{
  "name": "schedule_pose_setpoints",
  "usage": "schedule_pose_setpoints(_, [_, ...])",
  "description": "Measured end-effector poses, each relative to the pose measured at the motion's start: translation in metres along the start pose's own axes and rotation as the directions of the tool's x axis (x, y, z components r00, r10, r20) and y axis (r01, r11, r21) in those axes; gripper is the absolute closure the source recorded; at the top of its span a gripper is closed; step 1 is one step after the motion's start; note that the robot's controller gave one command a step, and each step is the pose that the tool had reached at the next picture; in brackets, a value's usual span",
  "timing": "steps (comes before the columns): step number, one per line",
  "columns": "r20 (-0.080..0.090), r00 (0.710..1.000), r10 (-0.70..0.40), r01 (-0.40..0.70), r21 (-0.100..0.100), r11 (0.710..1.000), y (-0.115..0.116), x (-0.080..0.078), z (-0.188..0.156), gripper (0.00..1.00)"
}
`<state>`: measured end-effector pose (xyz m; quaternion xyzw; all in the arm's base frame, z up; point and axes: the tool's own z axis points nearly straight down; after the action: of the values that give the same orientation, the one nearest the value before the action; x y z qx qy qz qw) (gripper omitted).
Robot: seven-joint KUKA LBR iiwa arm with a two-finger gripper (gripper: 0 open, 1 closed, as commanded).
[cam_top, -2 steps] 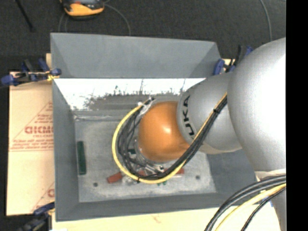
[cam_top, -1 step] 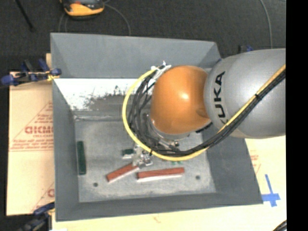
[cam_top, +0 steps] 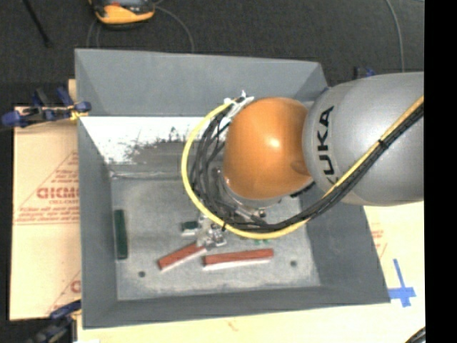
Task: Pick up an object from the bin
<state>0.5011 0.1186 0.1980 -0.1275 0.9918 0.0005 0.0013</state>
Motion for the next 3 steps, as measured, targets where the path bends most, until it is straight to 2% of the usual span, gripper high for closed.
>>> schedule_pose_setpoints(1, [0.003, 0.999, 0.034, -0.034, -0.001, 0.999, -0.003, -0.033, 0.013, 1.0])
schedule_pose_setpoints(2, [-0.004, 0.937, 0.35, -0.35, 0.002, 0.937, 0.013, 0.002, 0.06, 0.0])
schedule_pose_setpoints(3, [-0.001, 0.937, 0.351, -0.351, 0.0, 0.937, 0.013, 0.001, 0.059, 0.0])
